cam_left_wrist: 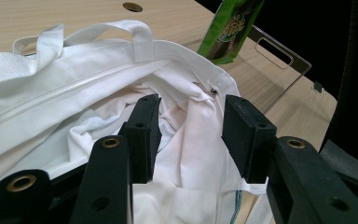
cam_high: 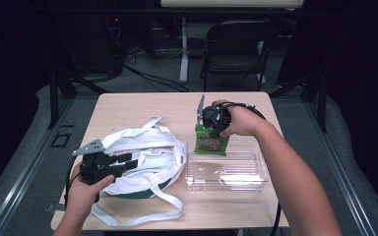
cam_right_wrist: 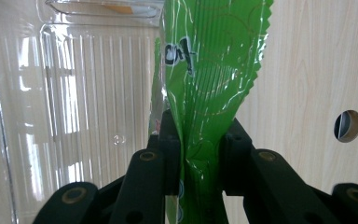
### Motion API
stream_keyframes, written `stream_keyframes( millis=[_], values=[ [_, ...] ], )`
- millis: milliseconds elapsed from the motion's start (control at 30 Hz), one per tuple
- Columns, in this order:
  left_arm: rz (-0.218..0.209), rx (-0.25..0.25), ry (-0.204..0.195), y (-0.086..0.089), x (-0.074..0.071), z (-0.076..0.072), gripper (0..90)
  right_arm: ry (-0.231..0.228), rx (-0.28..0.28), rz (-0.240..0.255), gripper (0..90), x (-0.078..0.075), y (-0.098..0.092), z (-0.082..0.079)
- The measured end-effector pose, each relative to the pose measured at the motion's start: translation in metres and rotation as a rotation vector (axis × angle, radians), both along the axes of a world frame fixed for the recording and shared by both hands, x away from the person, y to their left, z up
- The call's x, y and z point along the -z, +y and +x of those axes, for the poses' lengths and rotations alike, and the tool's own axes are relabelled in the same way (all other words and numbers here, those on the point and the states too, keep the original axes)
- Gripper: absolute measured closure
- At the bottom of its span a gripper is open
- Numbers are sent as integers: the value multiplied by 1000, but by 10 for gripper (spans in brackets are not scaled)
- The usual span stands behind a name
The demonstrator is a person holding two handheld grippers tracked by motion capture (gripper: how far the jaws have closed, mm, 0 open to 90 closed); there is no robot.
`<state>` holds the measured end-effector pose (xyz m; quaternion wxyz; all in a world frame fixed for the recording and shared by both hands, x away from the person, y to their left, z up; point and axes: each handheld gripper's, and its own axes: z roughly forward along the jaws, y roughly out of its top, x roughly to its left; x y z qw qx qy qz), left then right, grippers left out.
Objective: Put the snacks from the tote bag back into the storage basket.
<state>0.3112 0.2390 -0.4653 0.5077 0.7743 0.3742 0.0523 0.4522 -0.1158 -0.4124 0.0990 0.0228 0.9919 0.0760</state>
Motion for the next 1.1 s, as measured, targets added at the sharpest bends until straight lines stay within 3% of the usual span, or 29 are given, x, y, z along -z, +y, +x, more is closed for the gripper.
stream_keyframes(
  millis=[567, 733, 1100],
  values=[
    [-5, -8, 0, 1, 0, 0, 581, -3, -50, -1, 743, 17, 10, 2],
    [-3, -6, 5, 1, 0, 0, 588, -1, -68, -23, 743, 22, 14, 3],
    [-2, -11, 8, 2, 1, 1, 590, -10, -83, -10, 741, 35, 18, 5]
  ],
)
